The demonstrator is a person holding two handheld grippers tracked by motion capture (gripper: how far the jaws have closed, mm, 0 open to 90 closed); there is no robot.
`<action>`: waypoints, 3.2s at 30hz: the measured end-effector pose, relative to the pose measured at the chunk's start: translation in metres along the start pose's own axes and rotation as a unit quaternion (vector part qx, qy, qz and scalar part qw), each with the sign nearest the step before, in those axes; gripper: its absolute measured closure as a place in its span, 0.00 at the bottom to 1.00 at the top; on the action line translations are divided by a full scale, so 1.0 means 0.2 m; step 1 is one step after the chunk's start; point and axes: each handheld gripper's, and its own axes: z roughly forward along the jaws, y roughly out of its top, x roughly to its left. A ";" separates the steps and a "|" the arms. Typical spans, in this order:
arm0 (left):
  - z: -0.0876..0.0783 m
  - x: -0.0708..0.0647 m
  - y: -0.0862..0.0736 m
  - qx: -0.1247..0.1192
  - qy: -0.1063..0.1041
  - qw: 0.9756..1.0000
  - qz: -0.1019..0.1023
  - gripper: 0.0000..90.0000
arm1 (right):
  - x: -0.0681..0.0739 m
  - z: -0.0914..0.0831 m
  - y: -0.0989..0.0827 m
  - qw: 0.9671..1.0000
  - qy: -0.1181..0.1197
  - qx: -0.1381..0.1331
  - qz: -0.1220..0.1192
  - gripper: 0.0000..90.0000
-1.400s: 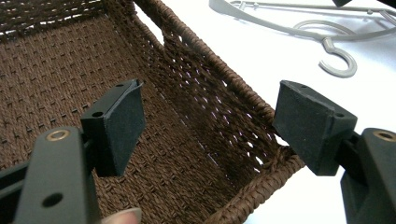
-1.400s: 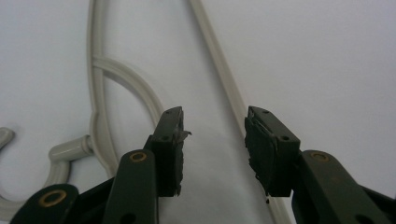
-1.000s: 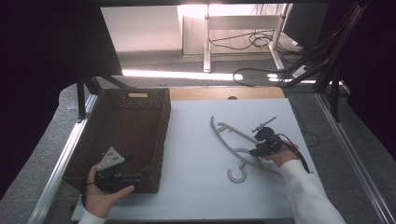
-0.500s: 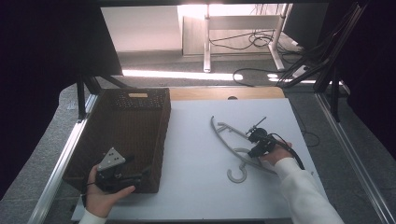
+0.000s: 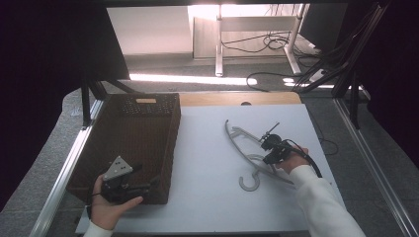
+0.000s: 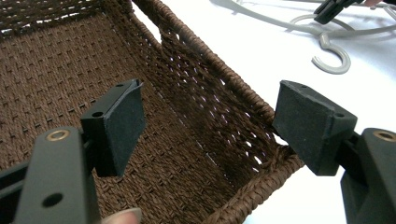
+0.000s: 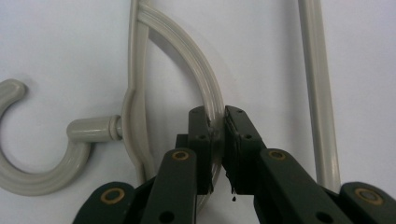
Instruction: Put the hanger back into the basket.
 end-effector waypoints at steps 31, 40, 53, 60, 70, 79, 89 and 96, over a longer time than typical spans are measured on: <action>0.00 -0.02 0.01 -0.005 -0.001 1.000 0.003 0.28 | 0.01 -0.59 0.20 0.964 0.105 -0.229 0.083 0.91; 0.01 -0.06 0.03 -0.009 -0.015 1.000 0.007 0.28 | 0.05 -0.56 0.22 0.959 0.120 -0.242 0.092 0.91; 0.11 -0.24 0.19 -0.045 -0.095 0.994 -0.003 0.29 | 0.10 -0.57 0.26 0.950 0.135 -0.264 0.097 0.91; 0.27 -0.38 0.28 -0.052 -0.123 0.991 -0.028 0.35 | 0.13 -0.60 0.29 0.941 0.144 -0.287 0.105 0.91; 0.57 -0.55 0.36 -0.058 -0.169 0.980 -0.092 0.38 | 0.14 -0.58 0.32 0.934 0.146 -0.303 0.123 0.91; 0.73 -0.62 0.41 -0.099 -0.171 0.971 -0.138 0.43 | 0.14 -0.55 0.32 0.919 0.152 -0.327 0.158 0.91; 0.82 -0.61 0.44 -0.110 -0.179 0.961 -0.177 0.62 | 0.17 -0.49 0.35 0.907 0.155 -0.344 0.184 0.91; 0.84 -0.59 0.44 -0.119 -0.202 0.954 -0.188 0.84 | 0.17 -0.48 0.35 0.905 0.154 -0.347 0.192 0.91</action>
